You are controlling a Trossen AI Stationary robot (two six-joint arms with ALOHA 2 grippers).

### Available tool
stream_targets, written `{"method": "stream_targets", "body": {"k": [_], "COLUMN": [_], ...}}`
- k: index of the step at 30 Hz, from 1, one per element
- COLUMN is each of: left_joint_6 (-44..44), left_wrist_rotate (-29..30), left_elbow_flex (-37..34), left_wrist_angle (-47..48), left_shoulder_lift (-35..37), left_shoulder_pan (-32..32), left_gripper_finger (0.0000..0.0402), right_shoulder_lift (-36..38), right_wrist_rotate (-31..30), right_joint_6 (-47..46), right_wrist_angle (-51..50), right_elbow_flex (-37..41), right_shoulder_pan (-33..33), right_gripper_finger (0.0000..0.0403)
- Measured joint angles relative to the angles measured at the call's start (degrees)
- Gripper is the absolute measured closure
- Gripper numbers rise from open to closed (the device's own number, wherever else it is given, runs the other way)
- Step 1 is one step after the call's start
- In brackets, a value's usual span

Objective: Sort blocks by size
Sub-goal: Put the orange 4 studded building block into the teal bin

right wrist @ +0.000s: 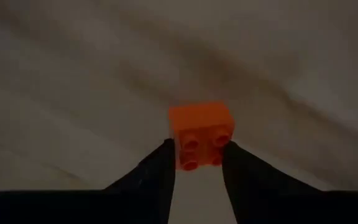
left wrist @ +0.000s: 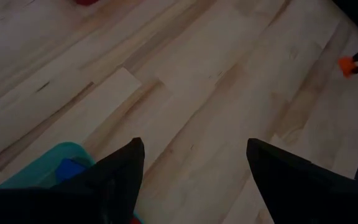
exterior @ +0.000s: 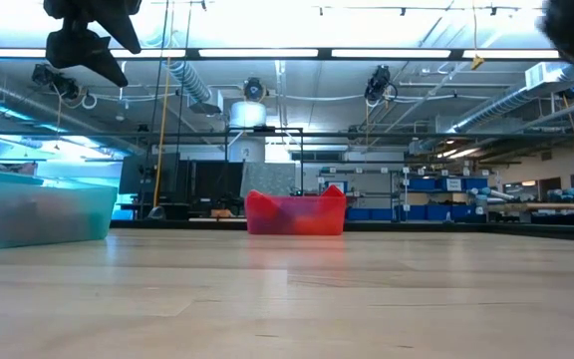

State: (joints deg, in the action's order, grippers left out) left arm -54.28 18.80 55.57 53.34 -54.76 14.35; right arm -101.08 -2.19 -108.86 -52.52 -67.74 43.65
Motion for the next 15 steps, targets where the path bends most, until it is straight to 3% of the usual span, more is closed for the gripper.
{"method": "stream_targets", "body": {"k": [3, 6, 9, 15], "left_joint_6": [0.01, 0.02, 0.07, 4.59], "left_wrist_rotate": [1.21, 2.17, 2.34, 2.34], "left_elbow_flex": [0.00, -0.02, -0.02, -0.02], "left_wrist_angle": [-0.15, -0.53, -2.40, -9.36], "left_shoulder_lift": [0.00, 0.02, 0.02, 0.02], "left_shoulder_pan": [0.02, 0.00, 0.02, 0.02], "left_gripper_finger": [0.0111, 0.0111, 0.0111, 0.0111], "right_shoulder_lift": [3.54, 6.11, 7.56, 8.35], "right_wrist_rotate": [-14.14, -22.38, -25.62, -25.83], "right_joint_6": [-3.54, -3.53, -1.57, 5.27], "right_wrist_angle": [1.55, 1.99, 1.93, 1.88], "right_elbow_flex": [-0.05, -0.07, -0.07, -0.09], "right_shoulder_pan": [-0.48, -1.37, -2.62, -5.64], "right_gripper_finger": [0.0281, 0.0302, 0.0326, 0.0364]}}
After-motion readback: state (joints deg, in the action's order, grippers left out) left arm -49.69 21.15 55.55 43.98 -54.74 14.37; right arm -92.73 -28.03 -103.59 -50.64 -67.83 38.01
